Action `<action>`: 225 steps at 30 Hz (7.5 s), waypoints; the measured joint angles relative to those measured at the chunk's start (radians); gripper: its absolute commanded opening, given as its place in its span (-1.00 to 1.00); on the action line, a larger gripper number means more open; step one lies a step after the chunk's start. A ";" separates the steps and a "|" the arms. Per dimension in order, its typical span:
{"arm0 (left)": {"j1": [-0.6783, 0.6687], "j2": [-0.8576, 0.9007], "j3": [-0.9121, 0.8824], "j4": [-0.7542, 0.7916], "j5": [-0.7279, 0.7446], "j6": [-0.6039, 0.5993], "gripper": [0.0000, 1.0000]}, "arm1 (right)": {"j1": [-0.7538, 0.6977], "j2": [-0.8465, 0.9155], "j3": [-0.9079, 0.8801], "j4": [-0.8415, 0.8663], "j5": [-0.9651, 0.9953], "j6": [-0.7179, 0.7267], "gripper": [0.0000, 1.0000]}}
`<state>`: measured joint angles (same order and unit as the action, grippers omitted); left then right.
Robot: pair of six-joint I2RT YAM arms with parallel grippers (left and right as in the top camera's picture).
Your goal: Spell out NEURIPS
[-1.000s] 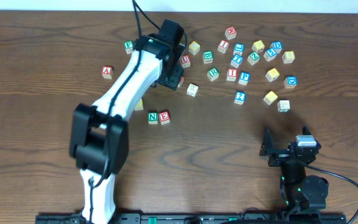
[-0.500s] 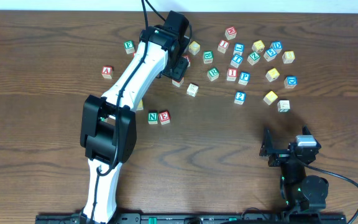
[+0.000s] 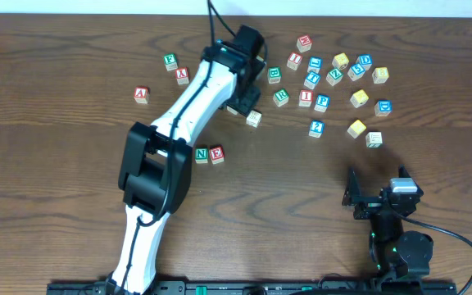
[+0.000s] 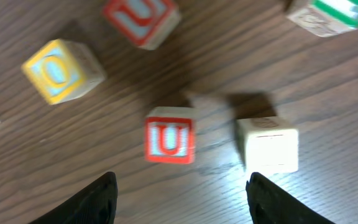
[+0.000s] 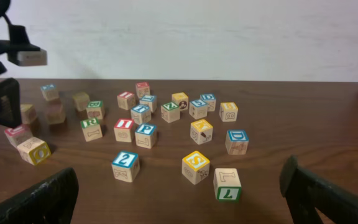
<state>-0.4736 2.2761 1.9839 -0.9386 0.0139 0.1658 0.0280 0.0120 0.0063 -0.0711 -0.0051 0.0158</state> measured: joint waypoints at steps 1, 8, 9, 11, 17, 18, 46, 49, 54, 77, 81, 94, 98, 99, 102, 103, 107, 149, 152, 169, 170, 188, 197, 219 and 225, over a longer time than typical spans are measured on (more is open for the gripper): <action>-0.005 0.003 0.000 0.002 0.001 0.000 0.30 | 0.000 0.000 0.000 0.000 0.000 0.000 0.99; -0.008 0.012 0.000 0.004 0.003 -0.001 0.29 | 0.000 0.000 0.000 0.000 0.000 0.000 0.98; -0.007 0.012 0.000 0.004 0.003 -0.001 0.29 | 0.000 0.000 0.000 0.000 0.000 0.000 0.99; -0.005 0.012 0.000 0.006 0.003 -0.001 0.29 | 0.000 0.000 0.000 0.000 0.000 0.000 0.99; 0.001 0.012 0.000 0.034 0.003 -0.001 0.29 | 0.000 0.000 0.000 0.000 0.000 0.000 0.99; 0.002 0.012 0.000 0.039 0.003 -0.001 0.29 | 0.000 0.000 0.000 0.000 0.000 0.000 0.99; 0.040 0.045 0.000 0.075 0.003 -0.001 0.29 | 0.000 0.000 0.000 0.000 0.000 0.000 0.99; 0.040 0.046 0.000 0.075 0.003 -0.001 0.29 | 0.000 0.000 0.000 0.000 0.000 0.000 0.98; 0.040 0.065 0.000 0.074 0.003 -0.001 0.28 | 0.000 0.000 0.000 0.000 0.000 0.000 0.99; 0.038 0.094 0.000 0.092 0.007 -0.001 0.22 | 0.000 0.000 0.000 0.000 0.000 0.000 0.99; 0.037 0.094 0.000 0.096 0.027 -0.001 0.22 | 0.000 0.000 0.000 0.000 0.000 0.000 0.99; 0.031 0.094 0.000 0.094 0.040 -0.001 0.17 | 0.000 0.000 0.000 0.000 0.000 0.000 0.99; 0.031 0.094 0.000 0.089 0.040 -0.001 0.11 | 0.000 0.000 0.000 0.000 0.000 0.000 0.98; 0.031 0.093 0.000 0.089 0.040 -0.001 0.11 | 0.000 0.000 0.000 0.000 0.000 0.000 0.98; 0.031 0.094 0.000 0.088 0.040 -0.001 0.05 | 0.000 0.000 0.000 0.000 0.000 0.000 0.99; 0.031 0.094 0.000 0.088 0.040 -0.001 0.04 | 0.000 0.000 0.000 0.000 0.000 0.000 0.99; 0.031 0.093 0.000 0.087 0.040 -0.001 -0.02 | 0.000 0.000 0.000 0.000 0.000 0.000 0.99; 0.031 0.094 0.000 0.082 0.040 -0.001 -0.23 | 0.000 0.000 0.000 0.000 0.000 0.000 0.99; 0.031 0.094 0.000 0.082 0.040 -0.001 -0.23 | 0.000 0.000 0.000 0.000 0.000 0.000 0.98; 0.031 0.094 0.000 0.082 0.039 -0.001 -0.30 | 0.000 0.000 0.000 0.000 0.000 0.000 0.99; 0.031 0.094 0.000 0.081 0.039 -0.001 -0.30 | 0.000 0.000 0.000 0.000 0.000 0.000 0.99; 0.031 0.094 0.000 0.071 0.036 -0.001 -0.38 | 0.000 0.000 0.000 0.000 0.000 0.000 0.99; 0.031 0.094 0.000 0.071 0.036 -0.001 -0.49 | 0.000 0.000 0.000 0.000 0.000 0.000 0.99; 0.031 0.092 0.000 0.071 0.031 -0.005 -0.61 | 0.000 0.000 0.000 0.000 0.000 0.000 0.99; 0.031 0.068 0.000 0.071 0.010 -0.008 -0.61 | 0.000 0.000 0.000 0.000 0.000 0.000 0.99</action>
<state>-0.4423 2.3444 1.9839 -0.8680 0.0238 0.1574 0.0280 0.0120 0.0063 -0.0708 -0.0051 0.0158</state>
